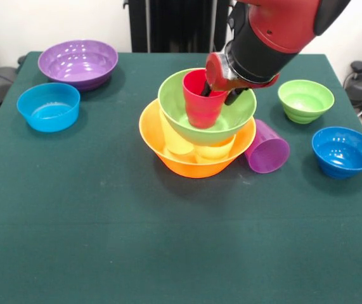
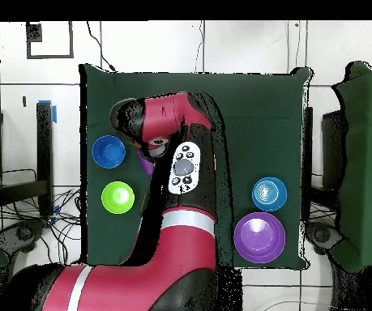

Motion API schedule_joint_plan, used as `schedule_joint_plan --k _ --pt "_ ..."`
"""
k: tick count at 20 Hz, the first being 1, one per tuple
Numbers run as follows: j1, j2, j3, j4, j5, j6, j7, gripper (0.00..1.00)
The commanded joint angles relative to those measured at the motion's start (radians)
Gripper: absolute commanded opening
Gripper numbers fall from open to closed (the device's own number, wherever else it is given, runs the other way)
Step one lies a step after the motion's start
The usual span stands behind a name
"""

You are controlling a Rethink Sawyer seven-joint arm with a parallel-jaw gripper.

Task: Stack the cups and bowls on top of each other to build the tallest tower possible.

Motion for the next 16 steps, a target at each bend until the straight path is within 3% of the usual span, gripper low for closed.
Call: schedule_joint_plan --k 1,16 --pt "-0.031 0.001 0.076 0.005 0.001 0.02 0.013 1.0" --pt "-0.038 -0.008 0.094 0.016 0.02 0.036 0.013 1.0"
